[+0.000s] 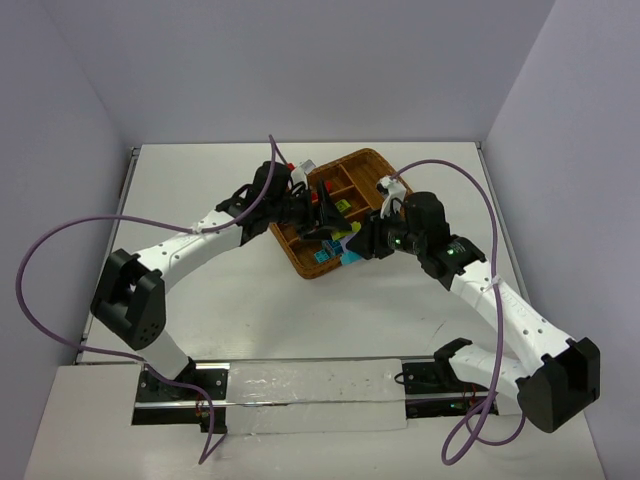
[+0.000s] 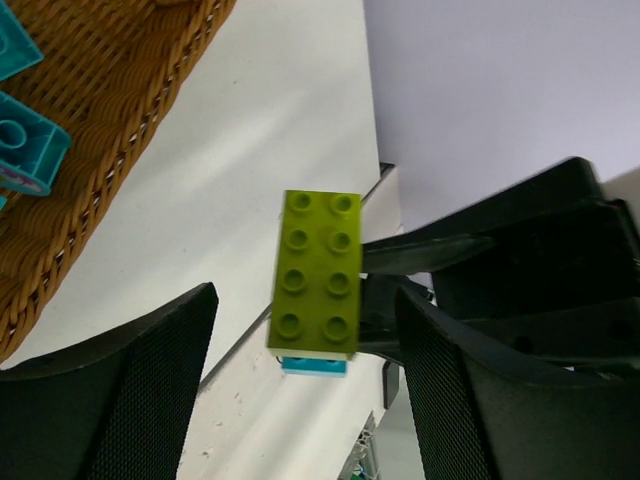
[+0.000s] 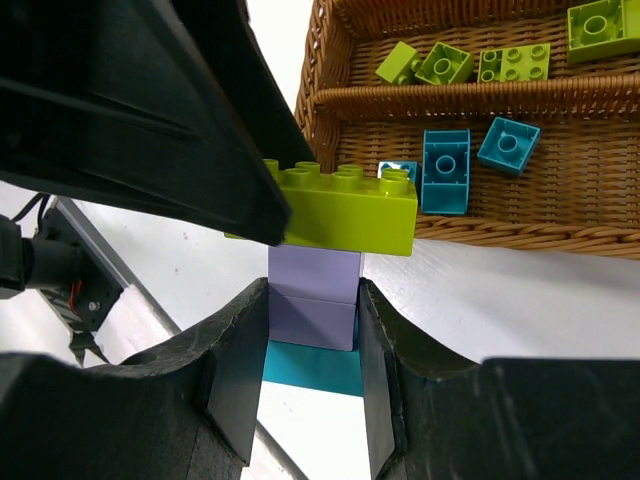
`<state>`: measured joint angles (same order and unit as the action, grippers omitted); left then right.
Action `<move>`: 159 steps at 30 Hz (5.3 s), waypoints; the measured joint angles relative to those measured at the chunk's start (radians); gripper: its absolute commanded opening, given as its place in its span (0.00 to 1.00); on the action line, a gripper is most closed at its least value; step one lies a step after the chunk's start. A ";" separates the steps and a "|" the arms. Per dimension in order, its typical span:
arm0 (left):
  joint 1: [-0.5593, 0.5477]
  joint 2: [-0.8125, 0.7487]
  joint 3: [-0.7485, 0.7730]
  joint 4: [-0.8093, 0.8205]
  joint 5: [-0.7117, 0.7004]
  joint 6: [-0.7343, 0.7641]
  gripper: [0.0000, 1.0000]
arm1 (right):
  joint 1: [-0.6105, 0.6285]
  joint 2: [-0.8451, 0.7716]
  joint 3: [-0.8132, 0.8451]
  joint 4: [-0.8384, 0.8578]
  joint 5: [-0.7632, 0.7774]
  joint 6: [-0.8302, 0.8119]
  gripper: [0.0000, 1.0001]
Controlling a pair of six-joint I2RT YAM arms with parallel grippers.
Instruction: Sort the legos into containers by color
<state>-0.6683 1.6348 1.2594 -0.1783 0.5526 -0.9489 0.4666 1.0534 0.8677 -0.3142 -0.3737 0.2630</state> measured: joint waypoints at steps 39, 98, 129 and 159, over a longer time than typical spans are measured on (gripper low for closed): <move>0.109 0.277 0.189 -0.046 -0.291 0.139 0.00 | 0.012 -0.120 -0.023 -0.151 0.505 0.139 0.00; -0.117 0.071 -0.266 0.666 -0.068 -0.139 0.67 | -0.018 0.016 0.050 -0.149 0.443 0.387 0.00; -0.136 0.080 -0.274 0.572 -0.119 -0.054 0.00 | -0.247 0.064 0.051 -0.054 0.300 0.428 0.00; -0.069 0.059 -0.094 0.140 -0.507 0.200 0.48 | -0.247 -0.025 0.004 -0.099 0.437 0.356 0.00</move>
<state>-0.7372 1.6935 1.1652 -0.0379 0.0460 -0.7494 0.2199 1.0283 0.8719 -0.4137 0.0631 0.6190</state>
